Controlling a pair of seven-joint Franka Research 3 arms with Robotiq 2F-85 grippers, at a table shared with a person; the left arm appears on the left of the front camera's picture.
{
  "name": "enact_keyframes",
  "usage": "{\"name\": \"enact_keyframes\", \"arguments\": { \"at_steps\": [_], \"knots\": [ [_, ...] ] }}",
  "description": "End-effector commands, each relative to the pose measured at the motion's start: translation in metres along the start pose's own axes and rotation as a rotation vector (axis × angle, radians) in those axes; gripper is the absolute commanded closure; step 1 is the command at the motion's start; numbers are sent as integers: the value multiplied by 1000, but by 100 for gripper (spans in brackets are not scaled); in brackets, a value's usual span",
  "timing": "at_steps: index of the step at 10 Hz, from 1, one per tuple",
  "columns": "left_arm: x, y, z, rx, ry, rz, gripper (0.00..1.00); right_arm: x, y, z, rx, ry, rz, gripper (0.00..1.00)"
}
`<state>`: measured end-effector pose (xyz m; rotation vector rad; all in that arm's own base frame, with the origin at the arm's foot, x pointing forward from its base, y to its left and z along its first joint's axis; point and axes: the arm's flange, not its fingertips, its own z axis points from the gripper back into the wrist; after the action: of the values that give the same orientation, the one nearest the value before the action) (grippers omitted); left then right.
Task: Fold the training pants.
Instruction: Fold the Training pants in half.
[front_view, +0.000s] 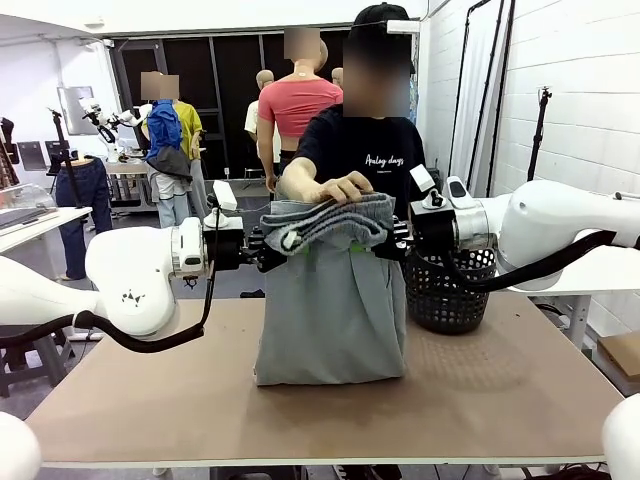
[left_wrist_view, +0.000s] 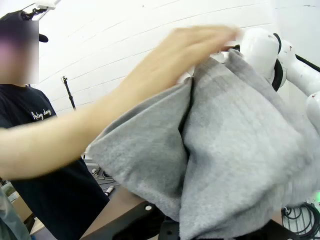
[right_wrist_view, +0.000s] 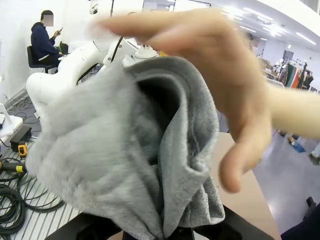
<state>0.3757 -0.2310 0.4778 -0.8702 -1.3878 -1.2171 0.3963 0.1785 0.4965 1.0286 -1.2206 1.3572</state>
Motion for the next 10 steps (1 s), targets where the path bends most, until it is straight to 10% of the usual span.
{"name": "enact_keyframes", "arguments": {
  "at_steps": [1,10],
  "knots": [
    [2,0,-1,0,4,12,100,1,1,-1,4,-1,-1,100],
    [2,0,-1,0,4,12,100,1,1,-1,4,-1,-1,100]
  ]
}}
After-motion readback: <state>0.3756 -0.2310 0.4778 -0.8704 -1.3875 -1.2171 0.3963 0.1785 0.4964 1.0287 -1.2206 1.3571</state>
